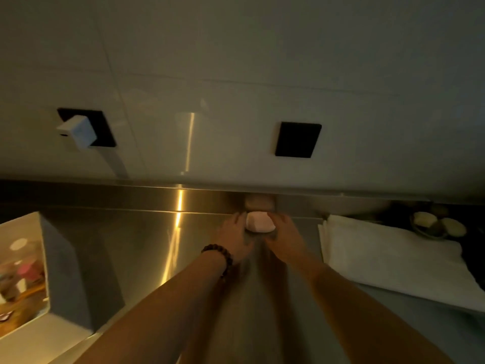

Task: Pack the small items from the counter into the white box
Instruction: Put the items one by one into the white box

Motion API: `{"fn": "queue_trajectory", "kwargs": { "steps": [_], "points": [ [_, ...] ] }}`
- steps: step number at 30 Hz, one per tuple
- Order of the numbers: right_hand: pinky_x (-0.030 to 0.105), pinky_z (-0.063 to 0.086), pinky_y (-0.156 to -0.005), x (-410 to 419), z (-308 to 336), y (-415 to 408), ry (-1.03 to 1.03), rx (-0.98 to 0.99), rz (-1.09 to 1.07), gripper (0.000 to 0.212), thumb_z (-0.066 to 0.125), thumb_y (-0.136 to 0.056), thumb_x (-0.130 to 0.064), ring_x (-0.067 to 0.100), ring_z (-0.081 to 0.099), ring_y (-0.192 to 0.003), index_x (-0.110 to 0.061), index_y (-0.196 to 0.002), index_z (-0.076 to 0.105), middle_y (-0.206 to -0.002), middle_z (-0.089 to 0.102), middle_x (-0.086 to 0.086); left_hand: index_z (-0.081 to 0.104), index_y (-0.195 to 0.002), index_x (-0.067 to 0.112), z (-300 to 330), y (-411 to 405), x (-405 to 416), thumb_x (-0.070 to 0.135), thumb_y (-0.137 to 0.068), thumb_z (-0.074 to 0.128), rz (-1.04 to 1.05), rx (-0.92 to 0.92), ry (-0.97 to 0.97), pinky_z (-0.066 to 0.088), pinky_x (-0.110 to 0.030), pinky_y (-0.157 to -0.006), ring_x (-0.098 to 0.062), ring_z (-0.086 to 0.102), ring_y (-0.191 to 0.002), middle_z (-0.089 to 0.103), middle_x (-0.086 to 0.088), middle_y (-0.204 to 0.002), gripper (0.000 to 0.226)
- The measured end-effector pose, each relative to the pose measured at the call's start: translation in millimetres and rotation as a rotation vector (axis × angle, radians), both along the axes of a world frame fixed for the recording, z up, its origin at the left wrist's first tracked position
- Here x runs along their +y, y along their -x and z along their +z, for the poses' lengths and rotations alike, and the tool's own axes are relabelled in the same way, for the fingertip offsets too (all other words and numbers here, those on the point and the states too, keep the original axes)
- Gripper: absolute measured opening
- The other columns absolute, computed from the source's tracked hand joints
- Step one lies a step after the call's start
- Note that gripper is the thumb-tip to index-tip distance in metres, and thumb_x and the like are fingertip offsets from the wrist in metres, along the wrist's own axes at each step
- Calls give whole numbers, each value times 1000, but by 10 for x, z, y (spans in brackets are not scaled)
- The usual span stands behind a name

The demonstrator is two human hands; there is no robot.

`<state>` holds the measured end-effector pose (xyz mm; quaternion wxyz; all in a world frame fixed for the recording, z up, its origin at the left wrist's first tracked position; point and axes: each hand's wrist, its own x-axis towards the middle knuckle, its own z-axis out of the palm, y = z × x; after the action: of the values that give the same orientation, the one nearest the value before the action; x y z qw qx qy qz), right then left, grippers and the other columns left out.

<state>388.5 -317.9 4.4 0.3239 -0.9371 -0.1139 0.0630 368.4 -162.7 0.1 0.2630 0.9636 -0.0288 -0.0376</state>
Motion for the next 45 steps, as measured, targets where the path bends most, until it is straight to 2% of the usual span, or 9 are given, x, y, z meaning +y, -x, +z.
{"fn": "queue_trajectory", "kwargs": {
  "steps": [5, 8, 11, 17, 25, 30, 34, 40, 45],
  "points": [
    [34, 31, -106, 0, -275, -190, 81, 64, 1, 66, 63, -85, -14, 35, 42, -129, -8, -144, 33, -148, 32, 18, 17, -145, 14, -284, -175, -92, 34, -82, 59, -21, 137, 41, 31, -35, -107, -29, 34, -129, 30, -11, -145, 79],
    [31, 34, -101, 4, -356, -198, 30, -4, -37, 59, 65, -83, -11, 34, 48, -123, -5, -137, 44, -139, 46, 19, 9, -147, 18, -365, -156, -126, 28, -82, 60, -22, 170, 135, 31, -31, -106, -27, 34, -130, 24, -9, -150, 84],
    [33, 40, -94, -24, -364, -163, -62, -83, -89, 53, 69, -75, -2, 35, 56, -111, -2, -126, 56, -121, 60, 20, 13, -147, 24, -392, -39, -141, 20, -81, 60, 37, 116, 280, 39, -34, -101, -24, 45, -122, 42, -7, -140, 81],
    [40, 39, -98, 148, -108, 23, -50, -168, -42, 61, 73, -78, -11, 37, 54, -115, 1, -133, 49, -126, 58, 23, 32, -139, 23, -118, 300, -21, 5, -78, 58, 86, -152, 499, 36, -25, -102, -18, 46, -122, 47, -1, -133, 68],
    [9, 28, -84, 983, 848, 459, -273, -308, 215, 68, 80, -71, -12, 16, 45, -107, -4, -132, 50, -118, 43, 6, 36, -134, 9, 858, 790, 929, 23, -75, 73, 289, -428, 251, 39, -24, -87, -21, 46, -105, 43, -8, -115, 71],
    [27, 44, -89, 1894, 1255, 860, -270, -276, 457, 67, 86, -65, -20, 21, 53, -105, -6, -123, 57, -119, 50, 10, 43, -133, 9, 1260, 1498, 1848, 26, -69, 79, 406, -459, 56, 31, -22, -96, -25, 43, -117, 41, -12, -130, 76],
    [39, 48, -92, 2671, 1368, 1275, -224, -253, 601, 68, 84, -67, -24, 21, 53, -108, -13, -126, 52, -122, 52, 7, 44, -130, 16, 1355, 2122, 2577, 35, -70, 77, 502, -395, -76, 35, -23, -88, -17, 46, -112, 44, -2, -128, 71],
    [26, 42, -86, 3669, 1269, 1731, -184, -265, 669, 74, 82, -71, -29, 16, 49, -112, -20, -135, 45, -129, 48, -1, 50, -120, 16, 1361, 2702, 3596, 43, -65, 79, 496, -342, -97, 39, -21, -81, -13, 49, -100, 50, -2, -117, 68],
    [29, 40, -94, 4314, 1114, 1926, -105, -210, 652, 72, 79, -74, -27, 19, 49, -116, -20, -137, 45, -132, 49, 0, 50, -121, 15, 1204, 2818, 4273, 41, -68, 78, 452, -266, -60, 37, -21, -84, -14, 47, -104, 50, -4, -117, 65]
  ]
}}
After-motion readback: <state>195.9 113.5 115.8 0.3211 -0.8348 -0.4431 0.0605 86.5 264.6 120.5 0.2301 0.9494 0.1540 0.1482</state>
